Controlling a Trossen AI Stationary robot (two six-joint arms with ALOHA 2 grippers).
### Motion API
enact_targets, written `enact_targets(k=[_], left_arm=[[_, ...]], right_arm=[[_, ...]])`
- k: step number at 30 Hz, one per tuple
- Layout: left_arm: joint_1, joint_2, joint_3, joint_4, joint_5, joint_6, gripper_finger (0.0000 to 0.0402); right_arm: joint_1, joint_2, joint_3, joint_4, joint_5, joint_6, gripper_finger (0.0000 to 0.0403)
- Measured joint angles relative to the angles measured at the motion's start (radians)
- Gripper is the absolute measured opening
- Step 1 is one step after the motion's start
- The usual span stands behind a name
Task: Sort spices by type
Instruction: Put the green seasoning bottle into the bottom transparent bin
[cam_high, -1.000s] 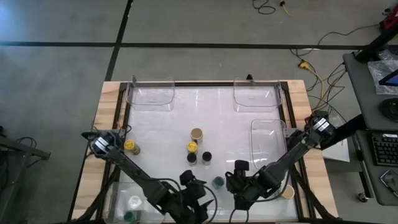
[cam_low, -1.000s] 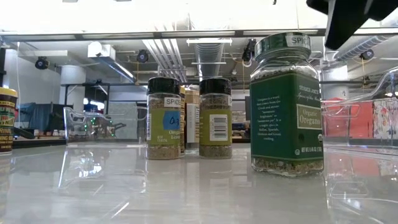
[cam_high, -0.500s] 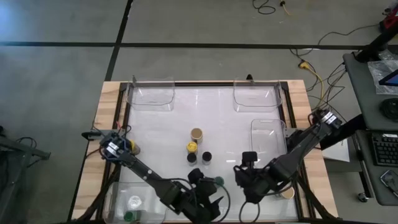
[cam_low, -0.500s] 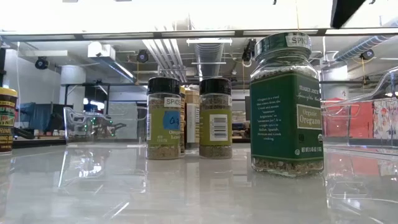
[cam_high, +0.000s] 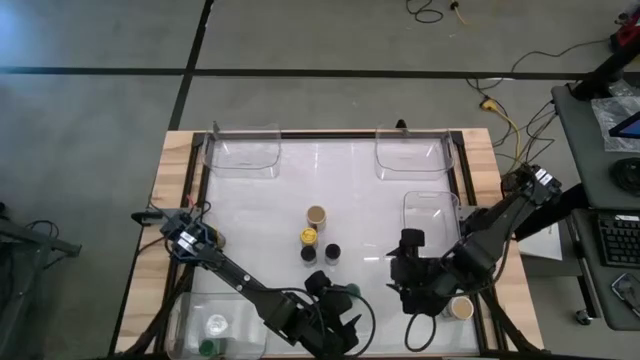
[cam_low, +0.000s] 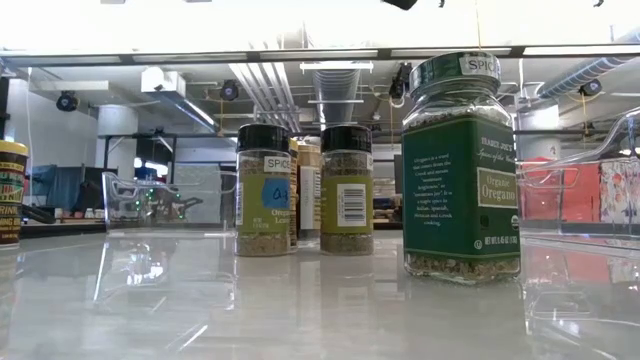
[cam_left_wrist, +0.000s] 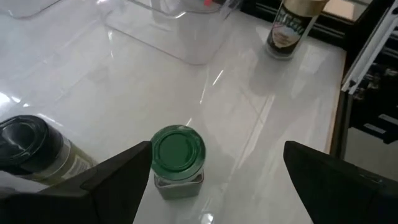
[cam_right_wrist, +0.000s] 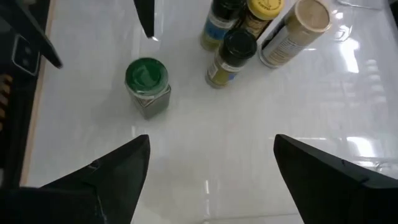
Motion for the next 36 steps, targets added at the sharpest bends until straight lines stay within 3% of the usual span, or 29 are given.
enact_targets(k=[22, 36], left_arm=[[0.054, 0.002, -0.078, 0.017, -0.008, -0.06, 0.0348], [0.071, 0.002, -0.128, 0.09, -0.001, -0.029, 0.0348]], right_arm=[[0.201, 0.002, -0.053, -0.012, 0.025, 0.257, 0.032], [0.225, 0.002, -0.093, -0.011, 0.038, 0.309, 0.0323]])
